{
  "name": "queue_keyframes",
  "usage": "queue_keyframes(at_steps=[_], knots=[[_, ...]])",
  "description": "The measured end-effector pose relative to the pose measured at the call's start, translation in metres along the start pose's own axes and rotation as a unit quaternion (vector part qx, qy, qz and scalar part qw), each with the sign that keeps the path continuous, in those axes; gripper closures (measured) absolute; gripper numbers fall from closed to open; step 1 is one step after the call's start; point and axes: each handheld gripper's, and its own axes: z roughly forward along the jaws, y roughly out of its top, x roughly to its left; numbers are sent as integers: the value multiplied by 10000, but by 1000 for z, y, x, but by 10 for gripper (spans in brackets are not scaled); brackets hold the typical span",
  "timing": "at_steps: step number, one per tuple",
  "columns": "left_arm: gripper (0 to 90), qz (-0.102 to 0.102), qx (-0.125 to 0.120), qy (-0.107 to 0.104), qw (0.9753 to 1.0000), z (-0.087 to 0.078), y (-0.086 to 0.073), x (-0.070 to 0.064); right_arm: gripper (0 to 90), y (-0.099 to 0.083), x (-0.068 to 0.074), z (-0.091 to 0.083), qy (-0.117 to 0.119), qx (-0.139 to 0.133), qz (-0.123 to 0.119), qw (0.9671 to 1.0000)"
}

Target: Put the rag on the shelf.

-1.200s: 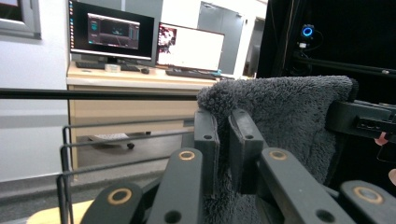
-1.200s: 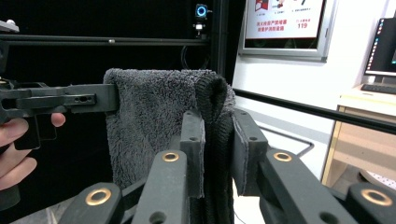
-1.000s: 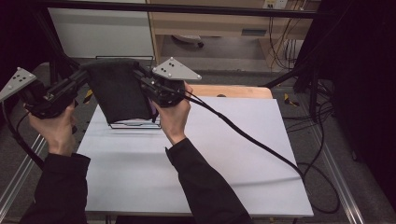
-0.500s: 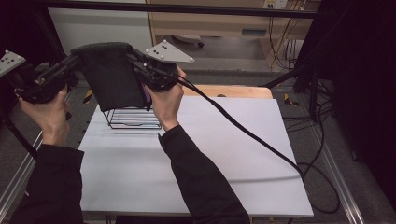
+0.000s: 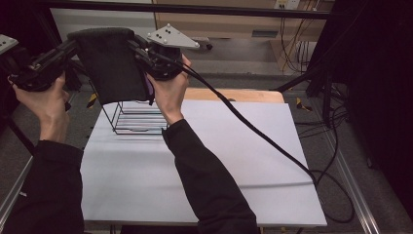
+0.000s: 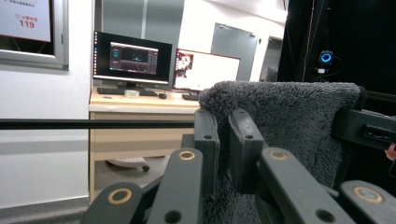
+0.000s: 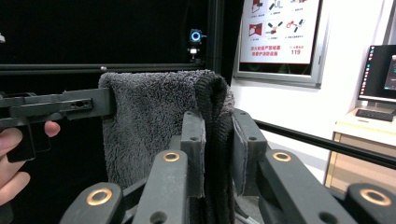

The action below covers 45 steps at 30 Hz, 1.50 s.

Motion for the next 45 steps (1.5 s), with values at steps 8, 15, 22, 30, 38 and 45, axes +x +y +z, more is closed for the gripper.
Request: queue_keyframes(at_steps=[8, 15, 22, 30, 38, 45], knots=[[826, 68, -56, 81, 9999, 9, 16, 3, 777, 12, -4, 8, -8, -80, -46, 10000], [826, -35, -113, 143, 9998, 13, 25, 16, 777, 23, -1, 23, 5, -112, -122, 9999], [825, -5, -88, 280, 9996, 21, 37, 24, 776, 30, -1, 37, -15, -119, -151, 9998], [826, -33, -39, 378, 9993, 40, 41, 27, 776, 36, -12, 49, -155, -101, -149, 9997], [825, -11, 73, 428, 9991, 57, 36, 33, 776, 30, -23, 58, -243, -9, -177, 9995], [825, 69, 171, 377, 9991, 64, 26, 38, 775, 19, -30, 63, -287, 110, -117, 9995]])
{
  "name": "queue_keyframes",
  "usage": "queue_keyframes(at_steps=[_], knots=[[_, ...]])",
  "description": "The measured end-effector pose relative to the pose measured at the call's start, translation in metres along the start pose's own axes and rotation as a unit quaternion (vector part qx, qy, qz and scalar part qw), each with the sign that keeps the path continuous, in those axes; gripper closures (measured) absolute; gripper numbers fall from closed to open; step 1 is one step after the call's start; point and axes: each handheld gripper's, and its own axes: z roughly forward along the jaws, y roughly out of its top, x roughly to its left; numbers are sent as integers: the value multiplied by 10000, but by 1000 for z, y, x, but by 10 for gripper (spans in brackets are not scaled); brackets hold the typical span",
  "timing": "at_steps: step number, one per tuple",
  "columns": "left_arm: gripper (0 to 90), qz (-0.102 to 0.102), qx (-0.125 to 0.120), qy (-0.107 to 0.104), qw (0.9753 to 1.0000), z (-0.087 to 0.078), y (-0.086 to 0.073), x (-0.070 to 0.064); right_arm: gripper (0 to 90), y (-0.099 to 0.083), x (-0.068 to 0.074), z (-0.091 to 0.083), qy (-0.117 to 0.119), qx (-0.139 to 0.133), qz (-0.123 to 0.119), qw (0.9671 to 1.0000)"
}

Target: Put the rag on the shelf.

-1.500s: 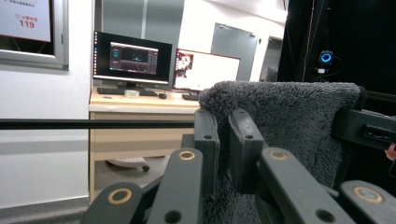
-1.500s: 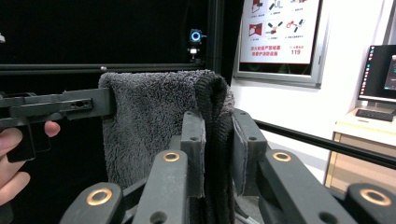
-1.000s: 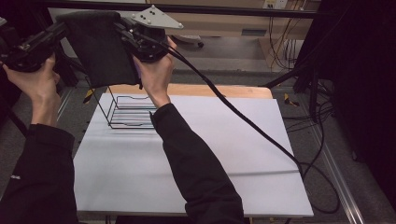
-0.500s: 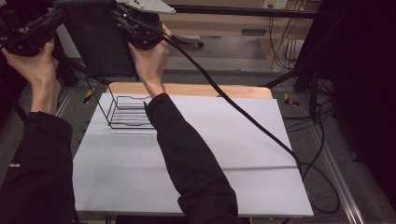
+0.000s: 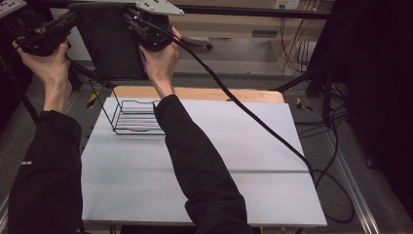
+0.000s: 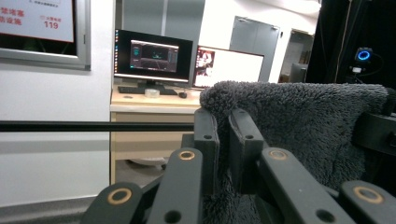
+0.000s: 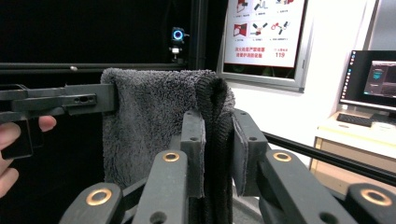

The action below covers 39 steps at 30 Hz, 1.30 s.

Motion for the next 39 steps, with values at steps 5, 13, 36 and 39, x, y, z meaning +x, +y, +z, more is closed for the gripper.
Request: queue_keyframes(at_steps=[5, 13, 36, 39], knots=[[825, 45, 124, -65, 9999, 3, -11, 3, 774, -9, -3, 0, -29, 130, -16, 9999], [825, 87, 267, -176, 9995, 1, -27, 8, 774, -28, -6, -1, 13, 310, 30, 9995], [825, 248, 491, -351, 9979, -16, -56, 10, 773, -58, 0, -10, 148, 552, -17, 9984], [825, 241, 519, -352, 9977, -18, -58, 12, 773, -59, 2, -11, 167, 561, -42, 9983]])
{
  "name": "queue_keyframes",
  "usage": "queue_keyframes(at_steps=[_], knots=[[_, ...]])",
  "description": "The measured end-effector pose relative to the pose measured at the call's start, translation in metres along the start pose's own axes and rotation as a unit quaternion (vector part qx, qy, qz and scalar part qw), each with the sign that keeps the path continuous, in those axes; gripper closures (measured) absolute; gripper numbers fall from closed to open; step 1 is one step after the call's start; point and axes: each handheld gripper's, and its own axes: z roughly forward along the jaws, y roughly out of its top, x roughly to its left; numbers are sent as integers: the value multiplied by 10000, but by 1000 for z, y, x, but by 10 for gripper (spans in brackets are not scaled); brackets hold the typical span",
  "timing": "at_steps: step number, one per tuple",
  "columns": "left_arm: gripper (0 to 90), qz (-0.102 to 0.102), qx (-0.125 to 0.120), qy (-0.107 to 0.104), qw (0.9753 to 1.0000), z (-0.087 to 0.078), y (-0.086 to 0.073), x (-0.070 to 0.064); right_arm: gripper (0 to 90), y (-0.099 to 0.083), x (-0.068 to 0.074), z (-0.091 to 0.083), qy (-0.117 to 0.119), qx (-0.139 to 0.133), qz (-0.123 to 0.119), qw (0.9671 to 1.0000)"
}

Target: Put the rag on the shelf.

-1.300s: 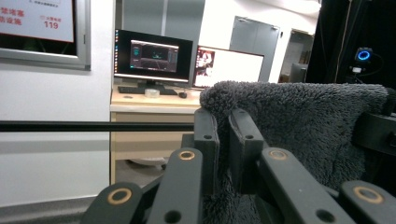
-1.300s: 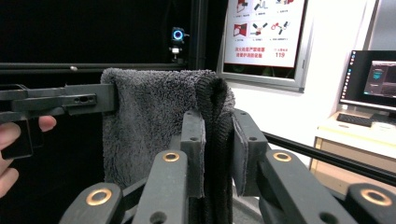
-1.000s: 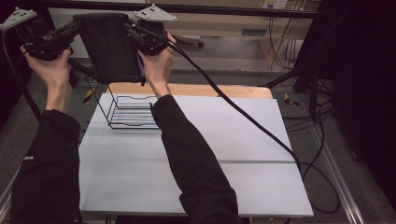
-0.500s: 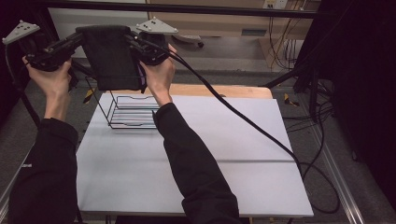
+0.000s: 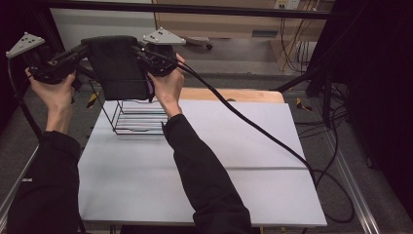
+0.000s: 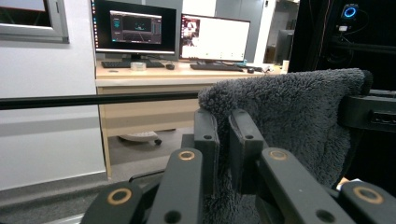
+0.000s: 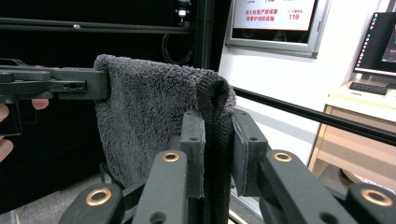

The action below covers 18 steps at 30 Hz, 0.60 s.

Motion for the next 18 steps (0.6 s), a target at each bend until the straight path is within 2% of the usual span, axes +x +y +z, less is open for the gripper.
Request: queue_keyframes(at_steps=[5, 10, 18], knots=[[825, -8, 16, -42, 10000, -2, -5, 0, 773, -4, 1, -1, 2, 38, 0, 10000], [825, 85, 63, -38, 9999, -3, -10, -4, 774, -12, 1, -4, 36, 80, 66, 9999], [825, 71, 64, -58, 9999, -10, -16, -2, 773, -14, 6, -6, 97, 101, -32, 9999]])
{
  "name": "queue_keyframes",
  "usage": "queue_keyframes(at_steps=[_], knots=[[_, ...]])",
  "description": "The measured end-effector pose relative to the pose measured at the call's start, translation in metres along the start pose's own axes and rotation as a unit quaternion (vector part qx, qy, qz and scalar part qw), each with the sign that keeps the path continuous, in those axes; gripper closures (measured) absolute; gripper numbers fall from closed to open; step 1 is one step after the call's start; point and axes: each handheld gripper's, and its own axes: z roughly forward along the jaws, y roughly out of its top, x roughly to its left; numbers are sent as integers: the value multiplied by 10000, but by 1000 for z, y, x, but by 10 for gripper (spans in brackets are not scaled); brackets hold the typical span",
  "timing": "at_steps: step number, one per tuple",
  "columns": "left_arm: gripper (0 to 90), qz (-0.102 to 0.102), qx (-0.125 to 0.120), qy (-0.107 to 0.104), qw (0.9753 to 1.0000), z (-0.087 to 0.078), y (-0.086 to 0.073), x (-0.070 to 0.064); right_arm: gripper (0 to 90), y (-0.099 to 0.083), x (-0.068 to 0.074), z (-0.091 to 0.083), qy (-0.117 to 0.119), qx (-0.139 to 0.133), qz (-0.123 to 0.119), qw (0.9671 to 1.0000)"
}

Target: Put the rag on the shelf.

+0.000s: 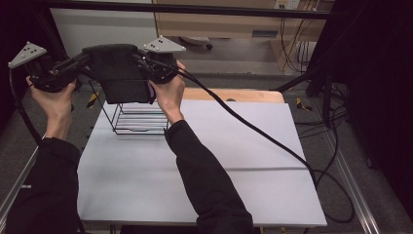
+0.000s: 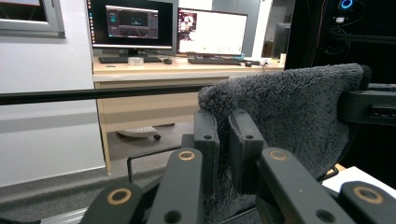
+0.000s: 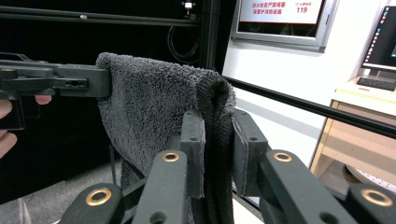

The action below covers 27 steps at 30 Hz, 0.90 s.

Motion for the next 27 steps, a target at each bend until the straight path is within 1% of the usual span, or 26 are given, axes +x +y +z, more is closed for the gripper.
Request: queue_keyframes(at_steps=[3, 11, 15, 21, 24, 26, 27], knots=[[824, 20, 10, -5, 10000, -2, -2, 0, 773, -2, 3, -1, -1, 17, -90, 10000], [825, 15, 10, -18, 10000, -5, -6, 0, 772, -4, 6, -2, 17, 48, -196, 9998], [824, 33, 56, -37, 10000, -7, -7, 0, 773, -4, 8, -4, 14, 89, -230, 9997], [823, 18, 157, -70, 9999, -10, -11, -1, 770, -4, 10, -6, 86, 249, -189, 9995], [822, 35, 222, -83, 9997, -12, -13, -2, 768, -5, 12, -7, 140, 400, -165, 9990], [822, 51, 250, -91, 9996, -14, -14, -3, 768, -6, 13, -8, 175, 438, -175, 9987], [821, 51, 264, -104, 9996, -15, -14, -3, 768, -7, 12, -9, 221, 440, -141, 9987]])
